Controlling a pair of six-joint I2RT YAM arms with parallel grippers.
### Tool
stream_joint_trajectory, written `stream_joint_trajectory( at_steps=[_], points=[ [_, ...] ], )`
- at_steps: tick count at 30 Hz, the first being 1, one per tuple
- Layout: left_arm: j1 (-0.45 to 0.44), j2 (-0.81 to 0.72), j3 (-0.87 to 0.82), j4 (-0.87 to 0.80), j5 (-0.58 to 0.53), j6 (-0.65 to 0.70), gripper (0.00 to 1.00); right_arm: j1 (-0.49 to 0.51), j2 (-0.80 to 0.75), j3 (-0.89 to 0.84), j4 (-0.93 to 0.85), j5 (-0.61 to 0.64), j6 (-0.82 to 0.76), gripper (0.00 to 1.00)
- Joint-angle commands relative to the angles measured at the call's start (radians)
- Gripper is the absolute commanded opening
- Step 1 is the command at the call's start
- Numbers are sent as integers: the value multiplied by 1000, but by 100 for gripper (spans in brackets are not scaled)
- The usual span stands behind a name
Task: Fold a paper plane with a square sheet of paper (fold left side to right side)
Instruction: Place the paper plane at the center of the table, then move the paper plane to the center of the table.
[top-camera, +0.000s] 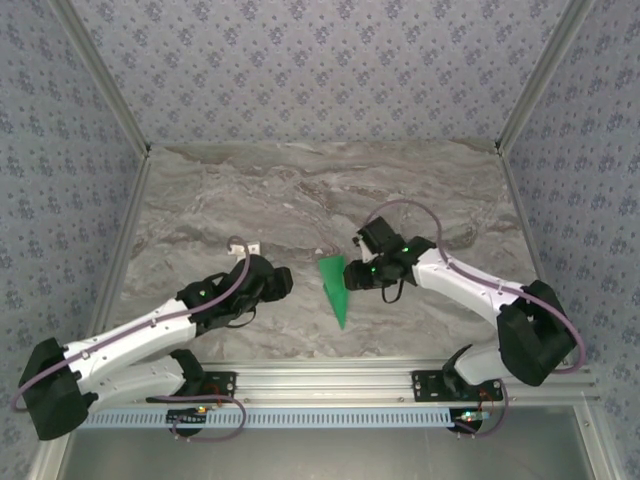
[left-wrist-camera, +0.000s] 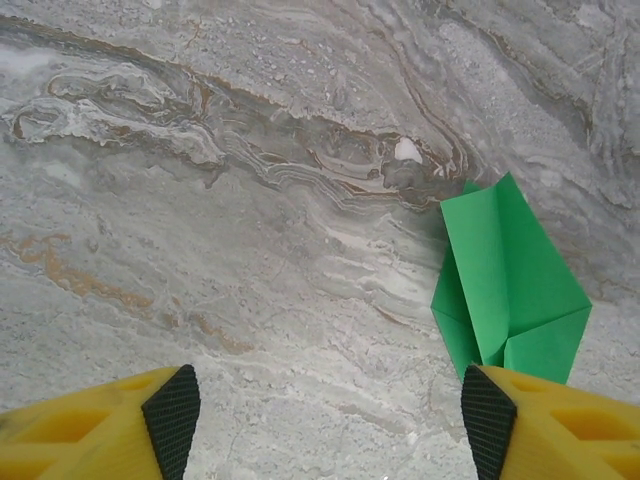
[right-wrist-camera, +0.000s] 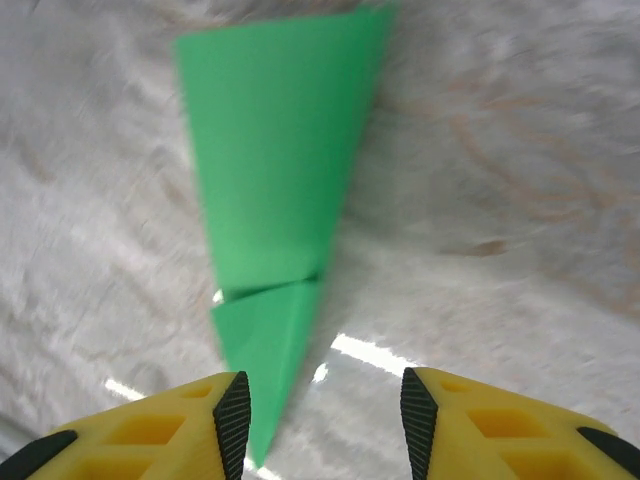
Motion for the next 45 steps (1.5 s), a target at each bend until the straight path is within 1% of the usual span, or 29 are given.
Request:
stream_joint_trajectory(
  at_steps=[1,4,6,9,11,14,18,23,30,36,37,41,43,45],
  points=[
    [8,-31,-22,-10,-30,-4,73,86,22,68,-86,80,33,48],
    [8,-51,-35,-14,-36,-12,74,136,75,101,-58,59,49,48],
    [8,-71,-45,-20,-43,-19,74,161,130,122,-67,81,52,48],
    [8,-113,-65,-29,-56,-27,74,197,211,169,-108,149,53,49],
    [8,-142,-80,-41,-64,-30,76,223,261,202,-139,207,59,53],
    [9,-183,-95,-63,-77,-34,77,256,332,257,-192,280,56,55],
    [9,-236,-119,-79,-92,-44,78,292,404,328,-252,353,54,57],
    [9,-295,-148,-88,-99,-58,79,314,476,380,-325,454,55,55],
    [11,-319,-154,-103,-104,-60,80,319,506,379,-350,497,60,50],
    [11,-315,-153,-99,-104,-61,80,316,473,363,-367,525,64,41],
    [11,-315,-151,-100,-104,-61,80,313,460,356,-368,525,62,37],
    [11,-309,-146,-100,-103,-61,80,283,398,303,-331,497,60,15],
    [11,-305,-144,-100,-102,-61,80,265,370,278,-308,478,56,7],
    [10,-301,-141,-99,-101,-61,80,246,338,244,-286,458,45,3]
  ],
)
